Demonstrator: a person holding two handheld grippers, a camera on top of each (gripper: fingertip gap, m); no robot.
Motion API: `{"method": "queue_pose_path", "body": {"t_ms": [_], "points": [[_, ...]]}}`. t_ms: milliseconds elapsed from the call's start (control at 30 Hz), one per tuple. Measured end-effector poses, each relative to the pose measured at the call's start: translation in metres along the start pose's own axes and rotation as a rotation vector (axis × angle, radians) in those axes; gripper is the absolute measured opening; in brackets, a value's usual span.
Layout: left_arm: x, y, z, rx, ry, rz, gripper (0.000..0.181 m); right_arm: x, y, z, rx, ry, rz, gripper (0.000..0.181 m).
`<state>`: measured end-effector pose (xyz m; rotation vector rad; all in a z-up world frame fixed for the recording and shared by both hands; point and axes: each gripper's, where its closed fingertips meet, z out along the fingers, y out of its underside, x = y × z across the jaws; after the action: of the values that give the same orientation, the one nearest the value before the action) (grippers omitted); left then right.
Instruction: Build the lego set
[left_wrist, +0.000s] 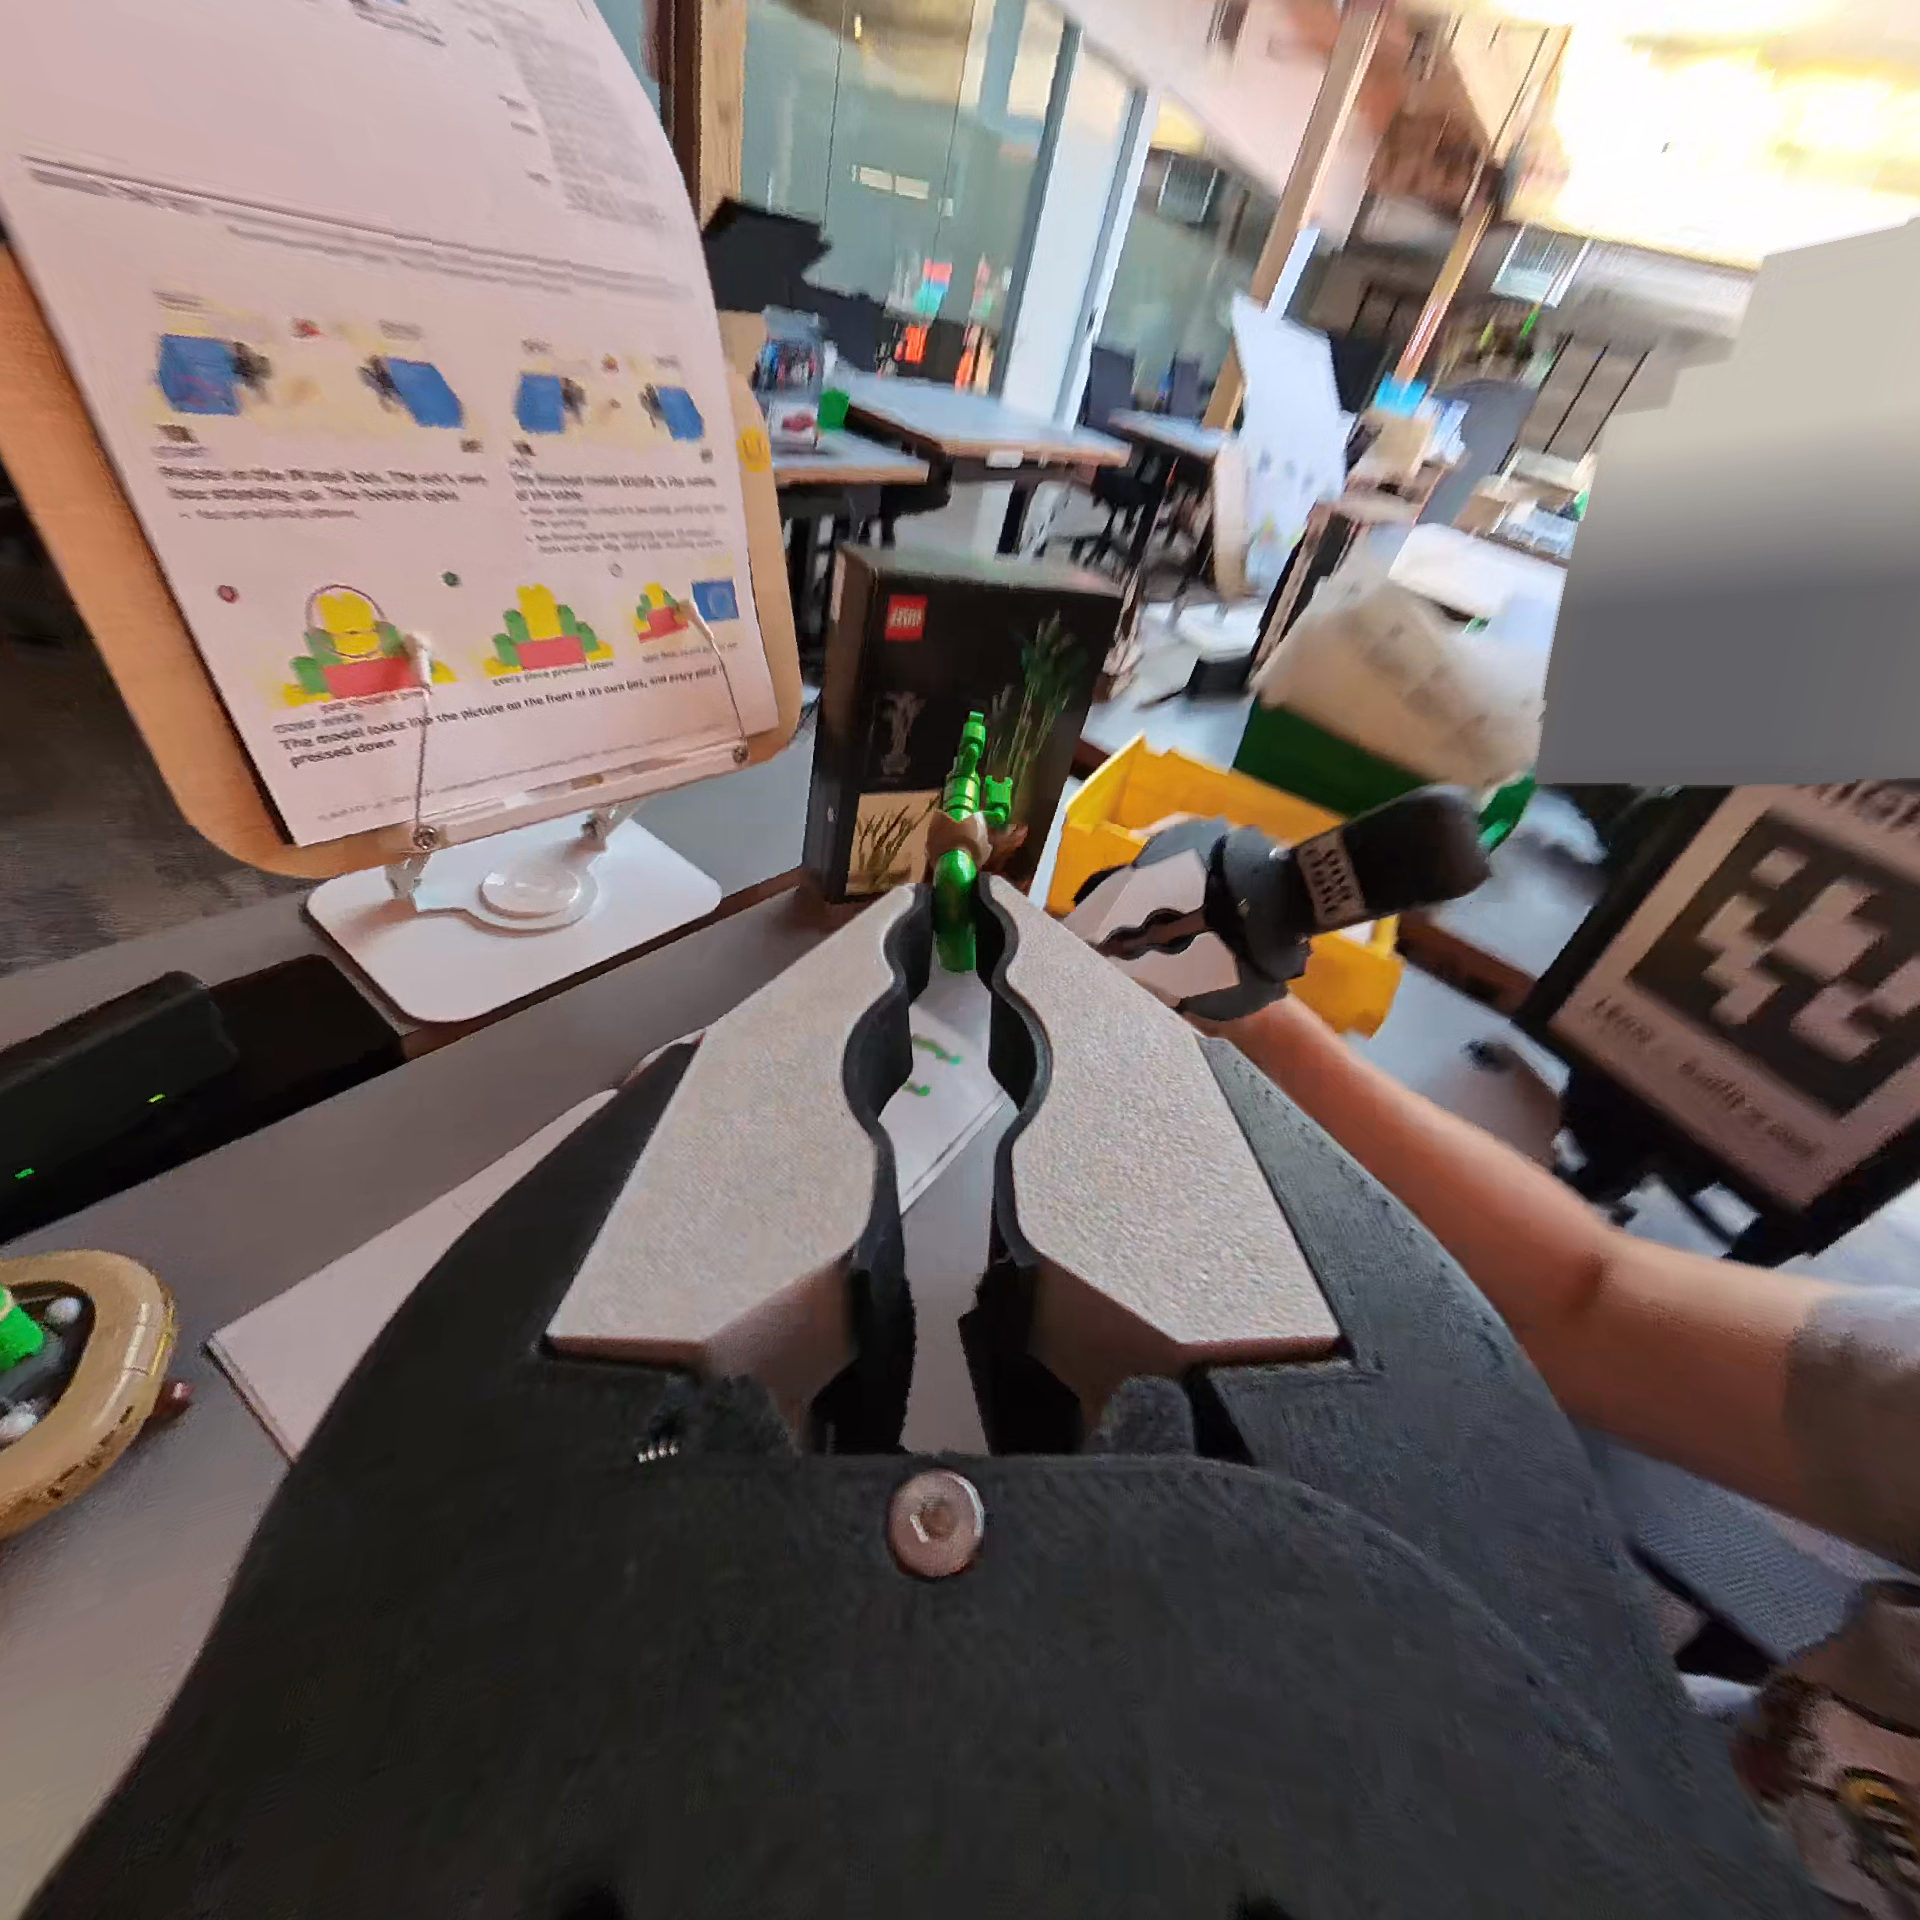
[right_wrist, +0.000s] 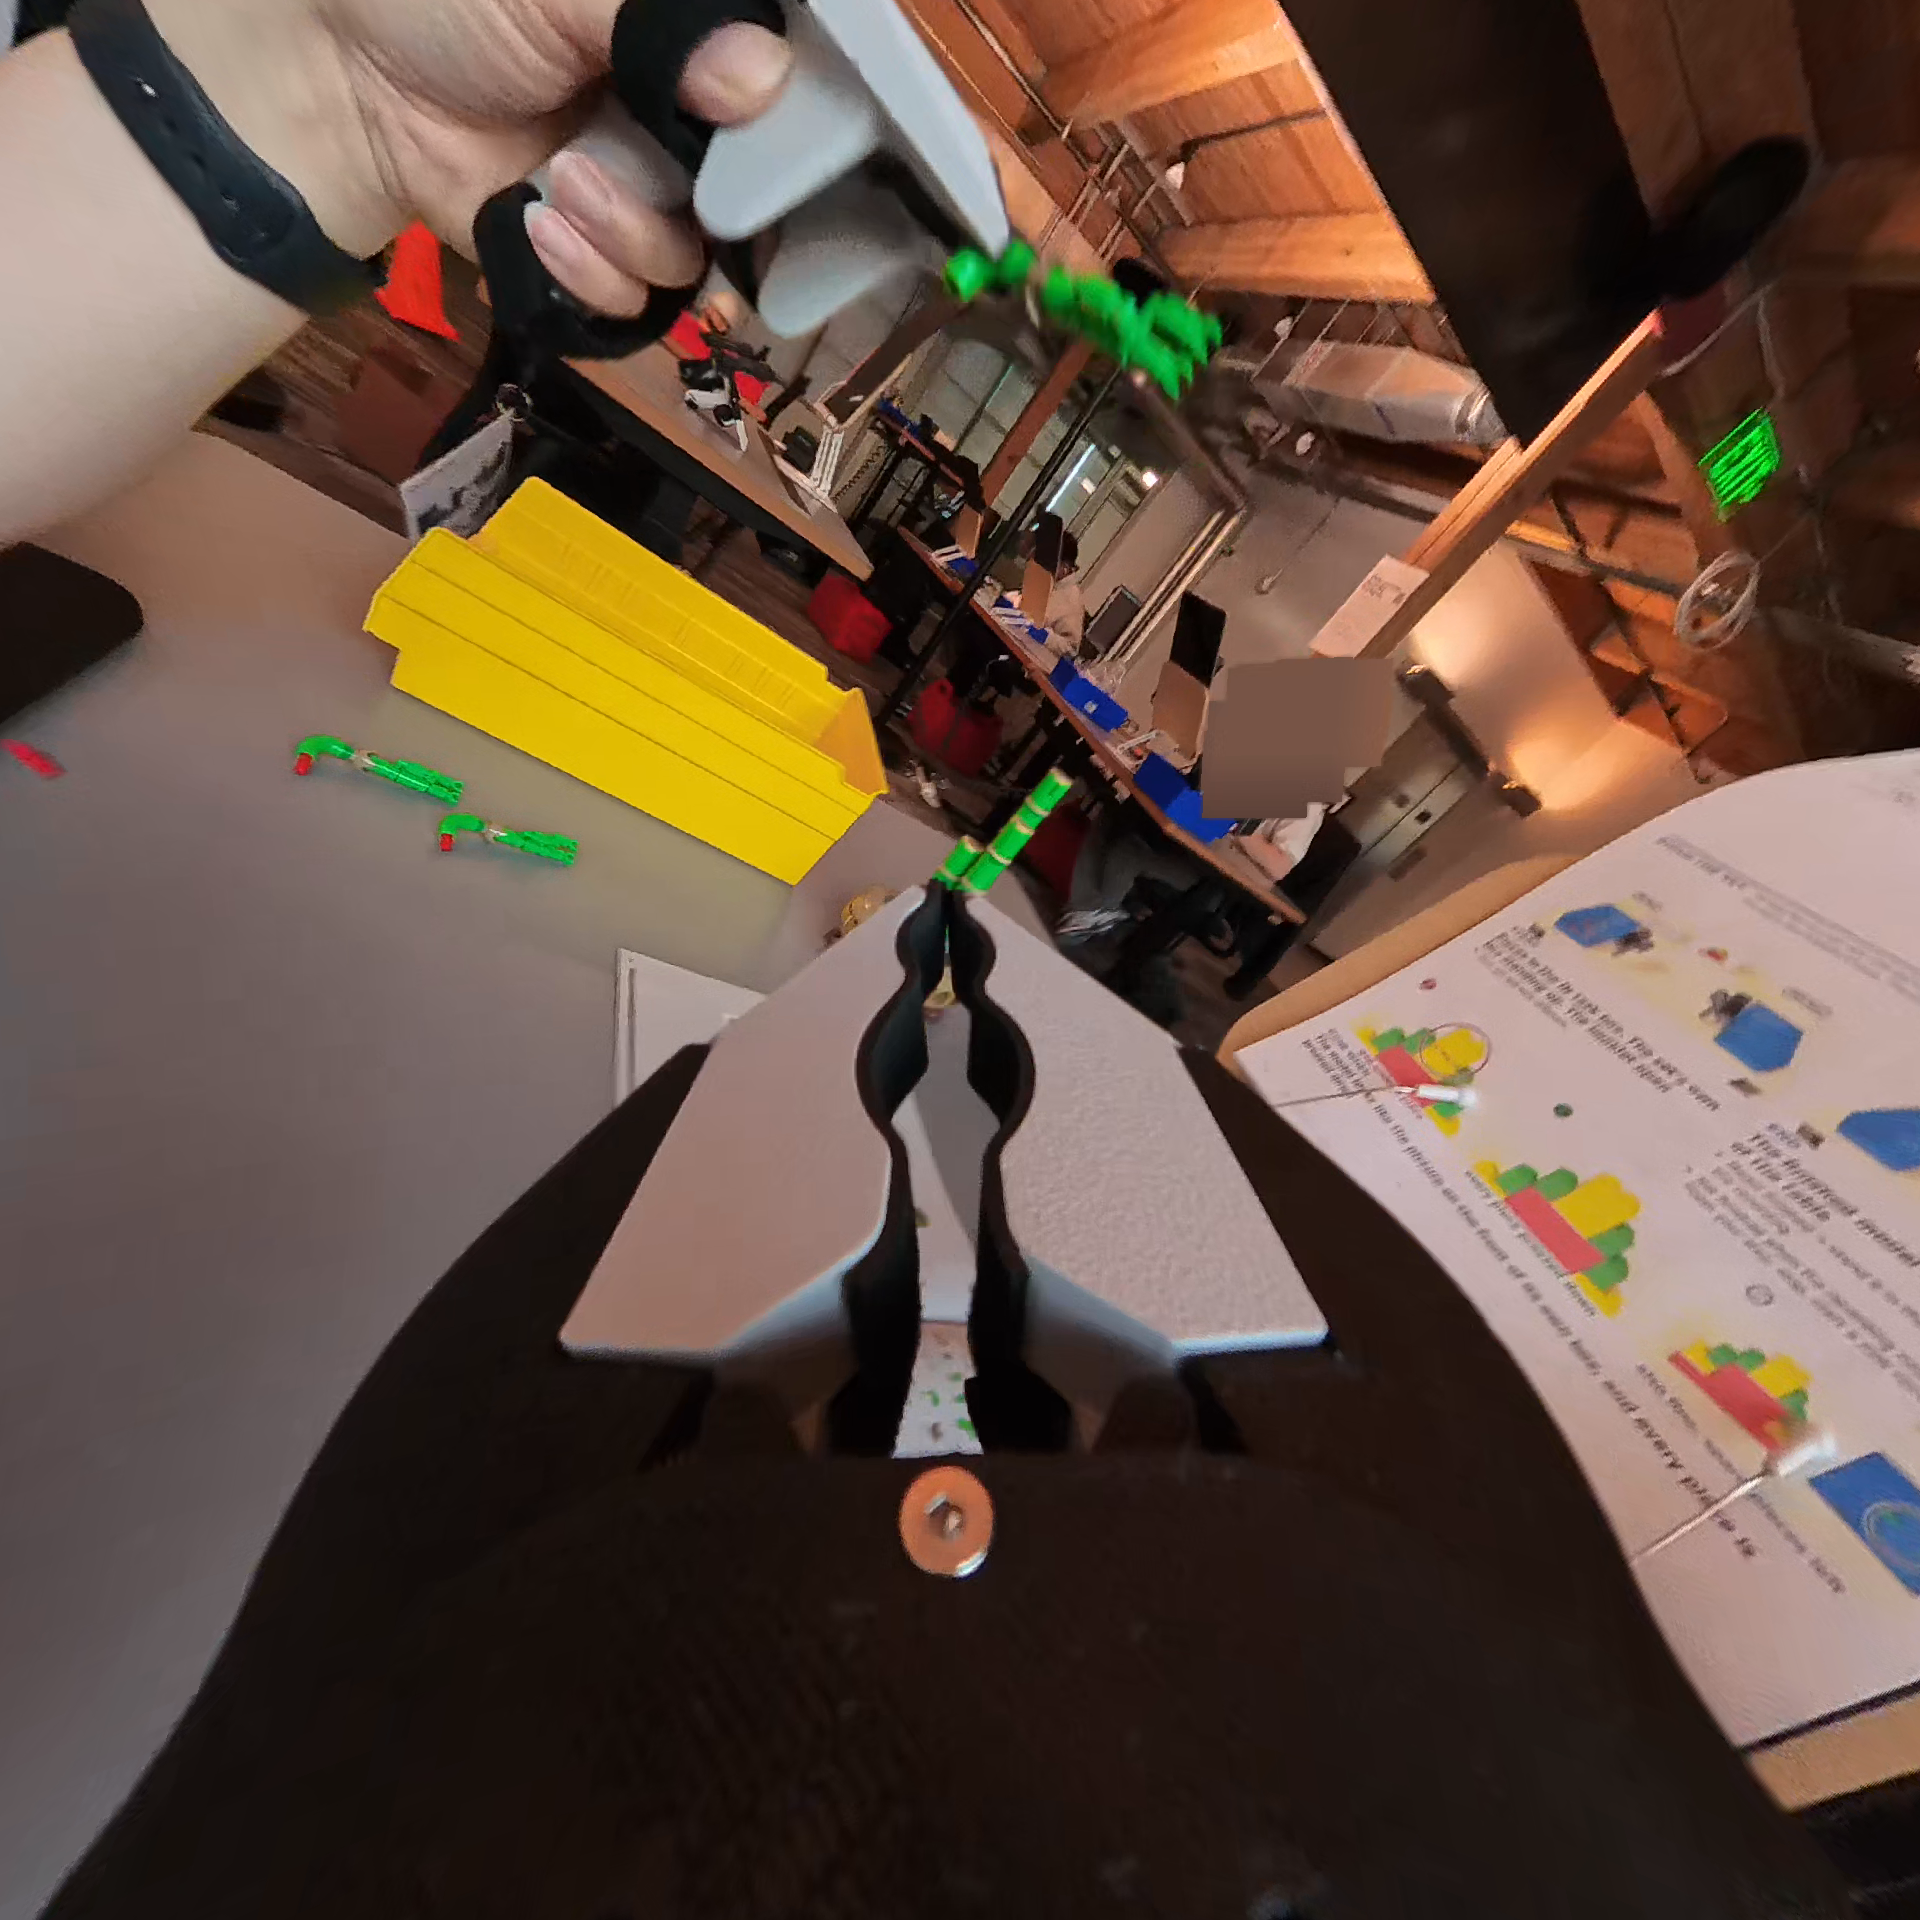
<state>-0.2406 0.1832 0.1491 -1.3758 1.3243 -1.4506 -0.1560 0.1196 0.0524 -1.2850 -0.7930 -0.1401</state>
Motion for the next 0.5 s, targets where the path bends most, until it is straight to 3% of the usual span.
{"method": "queue_pose_path", "body": {"t_ms": [100, 200, 333, 500], "points": [[-0.014, -0.013, -0.036, 0.070, 0.000, -0.052, 0.006, -0.016, 0.006, 0.008, -0.059, -0.097, 0.086, 0.000], [-0.026, -0.022, -0.067, 0.126, -0.067, -0.057, 0.006, -0.055, 0.009, 0.029, -0.141, -0.270, 0.160, 0.000], [-0.024, -0.026, -0.096, 0.148, -0.116, -0.042, 0.006, -0.131, -0.003, 0.077, -0.233, -0.512, 0.336, 0.022], [-0.017, -0.033, -0.135, 0.208, -0.198, -0.009, 0.006, -0.236, -0.005, 0.127, -0.355, -0.695, 0.435, 0.021]]}}
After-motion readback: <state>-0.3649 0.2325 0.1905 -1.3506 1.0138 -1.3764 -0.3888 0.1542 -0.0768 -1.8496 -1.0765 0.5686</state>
